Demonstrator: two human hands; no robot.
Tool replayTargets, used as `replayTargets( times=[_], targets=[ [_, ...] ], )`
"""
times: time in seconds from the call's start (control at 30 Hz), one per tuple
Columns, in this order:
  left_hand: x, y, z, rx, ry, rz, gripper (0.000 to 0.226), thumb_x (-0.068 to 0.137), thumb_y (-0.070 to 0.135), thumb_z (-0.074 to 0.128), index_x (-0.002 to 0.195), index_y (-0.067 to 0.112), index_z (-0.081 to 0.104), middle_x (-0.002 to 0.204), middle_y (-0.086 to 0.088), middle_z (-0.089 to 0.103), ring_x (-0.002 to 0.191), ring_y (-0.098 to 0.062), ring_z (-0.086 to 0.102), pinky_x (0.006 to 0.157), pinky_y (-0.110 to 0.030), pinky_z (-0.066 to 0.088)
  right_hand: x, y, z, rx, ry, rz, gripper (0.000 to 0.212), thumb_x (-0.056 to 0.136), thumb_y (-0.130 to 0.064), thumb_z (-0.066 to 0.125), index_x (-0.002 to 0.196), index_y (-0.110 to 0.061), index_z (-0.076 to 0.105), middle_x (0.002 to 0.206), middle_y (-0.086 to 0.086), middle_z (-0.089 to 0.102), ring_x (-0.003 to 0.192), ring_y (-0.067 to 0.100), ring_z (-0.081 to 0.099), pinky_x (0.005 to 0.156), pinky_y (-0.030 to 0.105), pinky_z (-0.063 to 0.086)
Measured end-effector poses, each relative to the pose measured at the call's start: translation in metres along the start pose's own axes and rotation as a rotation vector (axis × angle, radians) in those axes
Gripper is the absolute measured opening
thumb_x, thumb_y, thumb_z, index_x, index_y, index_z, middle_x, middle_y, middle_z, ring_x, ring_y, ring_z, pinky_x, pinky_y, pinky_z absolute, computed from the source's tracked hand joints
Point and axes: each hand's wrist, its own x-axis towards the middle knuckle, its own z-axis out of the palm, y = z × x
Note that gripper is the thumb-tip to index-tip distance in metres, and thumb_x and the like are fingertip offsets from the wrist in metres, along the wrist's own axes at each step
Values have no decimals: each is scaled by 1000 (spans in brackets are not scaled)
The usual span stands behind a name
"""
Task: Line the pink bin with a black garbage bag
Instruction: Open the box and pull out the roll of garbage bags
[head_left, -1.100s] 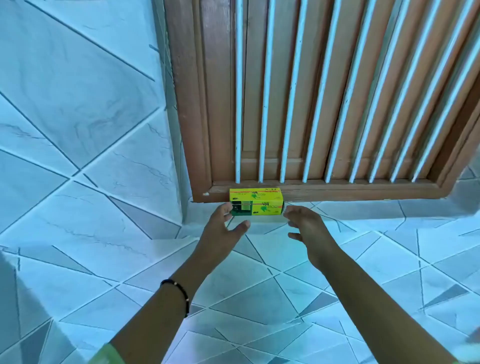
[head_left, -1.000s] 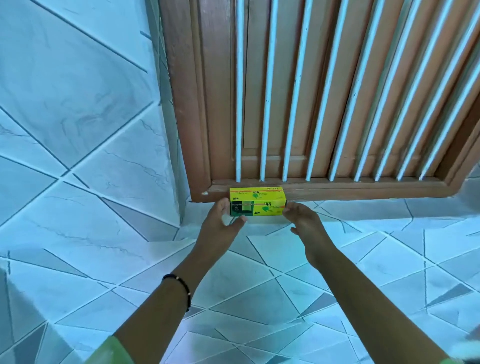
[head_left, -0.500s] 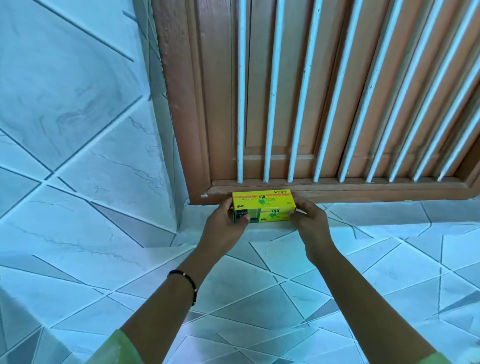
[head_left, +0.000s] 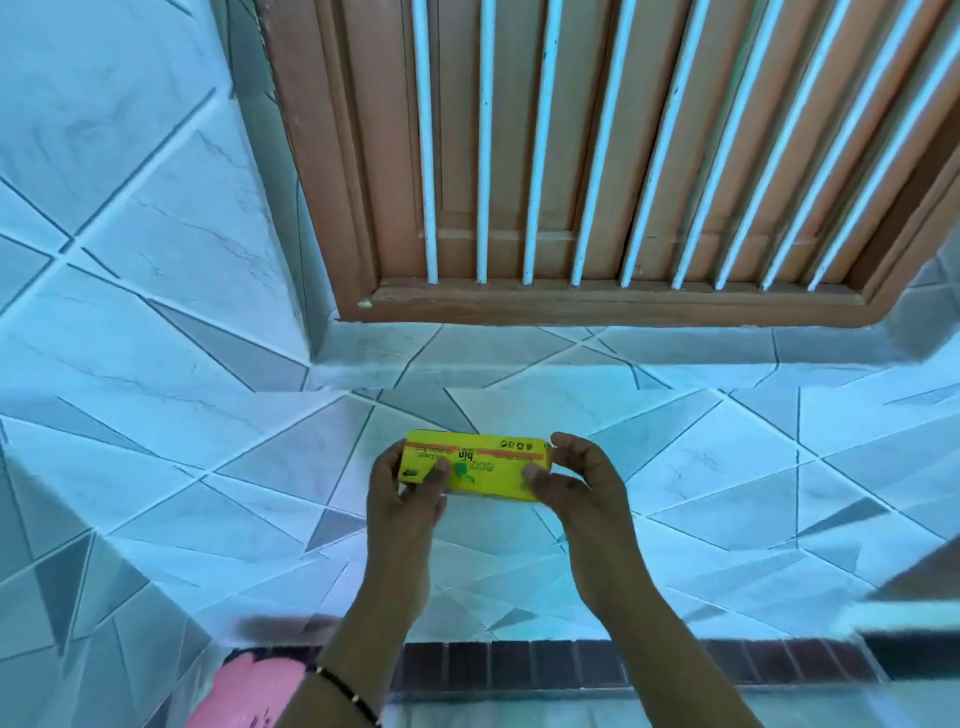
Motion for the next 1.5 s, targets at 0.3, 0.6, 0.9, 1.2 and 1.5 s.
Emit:
replayTargets(
  times=[0.3,0.6,0.9,1.2,1.5],
  targets=[
    [-89,-11,-12,-664,-4,-550,39,85,29,59,118,9,52,123,-25,57,116,-41,54,77,-62,48,-73,14,-21,-181,-239,-79,51,63,6,76,101,-22,60,99,0,65,87,3,60,79,20,51],
    [-98,-10,-15,-499,-31,-522,12,89,13,53,100,8,55,92,-20,65,79,-32,64,55,-44,59,-106,13,-21,-657,-199,-223,39,74,-30,75,108,-33,55,96,-10,65,85,6,62,79,24,53],
    [-90,2,-30,-529,7,-573,5,88,13,57,86,8,57,84,-18,65,79,-31,62,54,-44,58,-101,15,-3,-1093,-262,-545,60,80,-60,31,115,-16,52,94,-2,62,85,19,59,68,33,49],
    [-76,0,-52,-574,20,-562,11,84,9,61,94,12,59,93,-16,70,83,-30,69,70,-52,55,-91,27,-2,-377,-243,-194,13,88,-29,54,94,-28,66,82,2,71,73,11,69,70,31,56],
    [-87,0,-37,-101,98,189,97,68,1,77,134,38,18,134,-4,51,108,-21,61,88,-43,55,-99,46,12,413,14,672,26,92,-27,53,84,-2,56,73,16,61,51,26,65,47,29,56]
  ],
)
